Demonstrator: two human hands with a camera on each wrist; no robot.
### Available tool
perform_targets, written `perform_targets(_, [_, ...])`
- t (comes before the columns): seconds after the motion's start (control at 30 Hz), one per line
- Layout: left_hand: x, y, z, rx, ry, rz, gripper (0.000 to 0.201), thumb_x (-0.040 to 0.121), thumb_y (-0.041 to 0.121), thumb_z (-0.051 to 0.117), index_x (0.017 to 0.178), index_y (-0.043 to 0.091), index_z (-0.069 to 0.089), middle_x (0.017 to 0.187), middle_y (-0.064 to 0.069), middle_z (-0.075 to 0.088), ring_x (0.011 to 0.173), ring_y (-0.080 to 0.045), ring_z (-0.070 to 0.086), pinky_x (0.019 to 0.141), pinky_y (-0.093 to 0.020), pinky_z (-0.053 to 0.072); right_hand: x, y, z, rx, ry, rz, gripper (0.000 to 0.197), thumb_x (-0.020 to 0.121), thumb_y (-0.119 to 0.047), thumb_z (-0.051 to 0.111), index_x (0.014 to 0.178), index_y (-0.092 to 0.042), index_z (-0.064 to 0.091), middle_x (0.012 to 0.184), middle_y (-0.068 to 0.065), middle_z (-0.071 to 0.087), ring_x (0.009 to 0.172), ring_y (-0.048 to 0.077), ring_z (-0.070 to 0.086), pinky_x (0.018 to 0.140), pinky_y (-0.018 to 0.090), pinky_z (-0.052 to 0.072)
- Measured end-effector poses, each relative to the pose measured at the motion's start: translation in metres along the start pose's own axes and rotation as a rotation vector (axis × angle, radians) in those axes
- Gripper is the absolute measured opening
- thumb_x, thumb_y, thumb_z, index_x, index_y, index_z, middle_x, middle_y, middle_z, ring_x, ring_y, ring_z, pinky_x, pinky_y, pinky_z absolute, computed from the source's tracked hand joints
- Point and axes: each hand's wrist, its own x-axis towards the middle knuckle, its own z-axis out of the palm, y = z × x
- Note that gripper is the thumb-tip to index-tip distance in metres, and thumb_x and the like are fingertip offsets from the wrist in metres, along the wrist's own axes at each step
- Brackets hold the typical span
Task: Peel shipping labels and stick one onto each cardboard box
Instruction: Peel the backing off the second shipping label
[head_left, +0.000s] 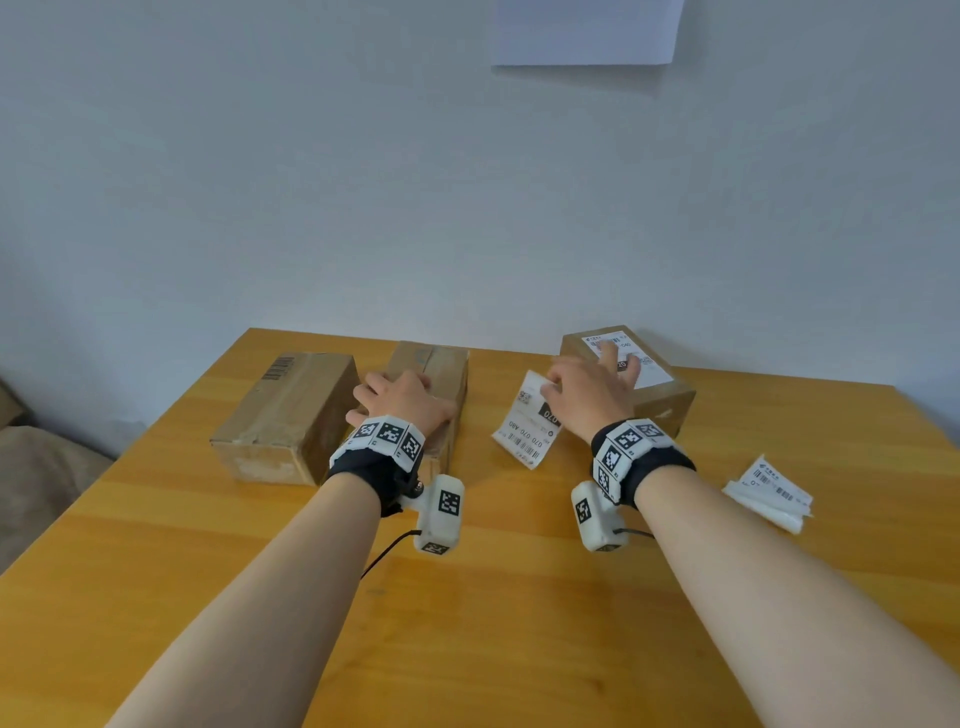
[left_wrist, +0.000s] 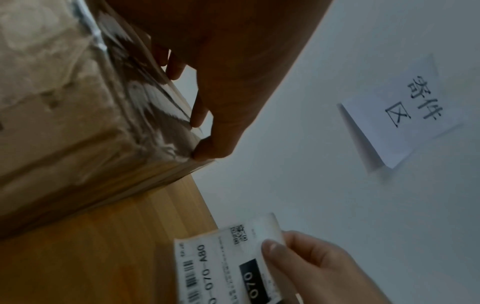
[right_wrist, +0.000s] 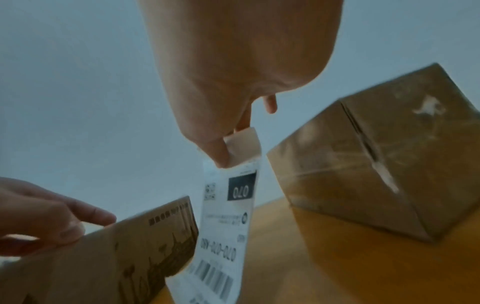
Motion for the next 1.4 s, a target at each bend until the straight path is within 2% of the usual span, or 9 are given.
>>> perform_targets(0.17, [-0.005, 0.011, 0.008, 0.015, -0.023, 0.055, 0.064, 0.084, 0.045, 0.072, 0.145, 0.036, 0.054, 0.156, -0.01, 0.03, 0.146, -0.036, 0.025, 0.117, -0.053, 0.025, 0.009, 0.016, -0.012, -0.071, -0.301, 0.203, 0.02, 0.102, -0.032, 0.053, 0.095, -0.027, 0.071, 0.133, 0.003, 0.061, 0.147, 0.035, 0.026, 0.12, 0.063, 0.015])
perform_targets(0.5, [-0.026, 0.048, 0.035, 0.128, -0.134, 0.232, 0.073, 0.08, 0.055, 0.081, 0.144, 0.042, 0.049, 0.161, -0.013, 0.025, 0.15, -0.037, 0.019, 0.115, -0.057, 0.028, -0.013, 0.105, -0.025, -0.02, -0.25, 0.535, 0.022, 0.097, -0.035, 0.051, 0.094, -0.022, 0.069, 0.143, 0.017, 0.058, 0.152, 0.049, 0.023, 0.121, 0.068, 0.015])
perform_targets(0.6, [-0.036, 0.063, 0.041, 0.164, -0.197, 0.371, 0.066, 0.079, 0.042, 0.079, 0.14, 0.045, 0.054, 0.16, -0.006, 0.033, 0.147, -0.034, 0.025, 0.114, -0.055, 0.029, -0.02, 0.124, -0.031, 0.233, -0.045, 0.536, 0.042, 0.084, -0.051, 0.03, 0.077, -0.026, 0.062, 0.097, 0.004, 0.073, 0.106, 0.036, 0.065, 0.097, 0.055, 0.048])
perform_targets(0.7, [-0.046, 0.073, 0.043, 0.264, -0.33, 0.549, 0.064, 0.072, 0.028, 0.081, 0.129, 0.046, 0.058, 0.167, 0.003, 0.028, 0.153, -0.029, 0.025, 0.12, -0.062, 0.022, -0.029, 0.121, -0.048, 0.551, 0.172, 0.586, 0.033, 0.089, -0.044, 0.039, 0.076, -0.022, 0.058, 0.07, -0.004, 0.066, 0.07, 0.025, 0.064, 0.073, 0.043, 0.052])
perform_targets(0.83, [-0.053, 0.078, 0.04, 0.339, -0.481, 0.749, 0.051, 0.087, 0.002, 0.067, 0.102, 0.051, 0.064, 0.171, 0.021, 0.025, 0.161, -0.018, 0.019, 0.125, -0.072, -0.002, -0.035, 0.124, -0.057, 1.032, 0.299, 0.632, 0.03, 0.085, -0.044, 0.047, 0.092, -0.02, 0.065, 0.09, 0.006, 0.076, 0.086, 0.03, 0.076, 0.082, 0.055, 0.062])
perform_targets(0.93, [-0.055, 0.077, 0.037, 0.321, -0.407, 0.76, 0.064, 0.086, -0.014, 0.052, 0.086, 0.049, 0.065, 0.166, 0.022, 0.038, 0.163, -0.016, 0.012, 0.124, -0.069, -0.013, -0.038, 0.116, -0.058, 1.274, 0.135, 0.663, 0.015, 0.1, -0.027, 0.057, 0.104, -0.016, 0.067, 0.105, 0.007, 0.074, 0.097, 0.026, 0.075, 0.086, 0.05, 0.064])
perform_targets(1.1, [-0.057, 0.063, 0.043, 0.127, 0.007, 0.451, 0.035, 0.097, 0.009, 0.06, 0.113, 0.038, 0.07, 0.147, 0.001, 0.05, 0.144, -0.031, 0.037, 0.121, -0.051, 0.032, -0.048, 0.093, -0.045, 1.091, -0.15, 0.498, 0.019, 0.104, -0.024, 0.051, 0.109, -0.013, 0.066, 0.105, 0.01, 0.076, 0.099, 0.026, 0.074, 0.096, 0.055, 0.06])
perform_targets(1.27, [-0.052, 0.052, 0.05, -0.052, -0.083, 0.42, 0.044, 0.097, 0.003, 0.052, 0.13, 0.026, 0.071, 0.15, -0.008, 0.046, 0.139, -0.035, 0.039, 0.118, -0.038, 0.032, -0.053, 0.084, -0.056, 0.733, -0.149, 0.438, 0.031, 0.101, -0.022, 0.047, 0.112, -0.001, 0.067, 0.106, 0.018, 0.076, 0.09, 0.027, 0.071, 0.079, 0.041, 0.059])
perform_targets(1.4, [-0.063, 0.053, 0.051, -0.293, -0.201, 0.513, 0.037, 0.099, 0.003, 0.058, 0.126, 0.022, 0.073, 0.141, 0.0, 0.063, 0.132, -0.02, 0.055, 0.096, -0.024, 0.041, -0.063, 0.087, -0.062, 0.632, -0.36, 0.449, 0.025, 0.103, -0.025, 0.053, 0.109, -0.007, 0.069, 0.098, 0.01, 0.077, 0.088, 0.028, 0.076, 0.087, 0.048, 0.062])
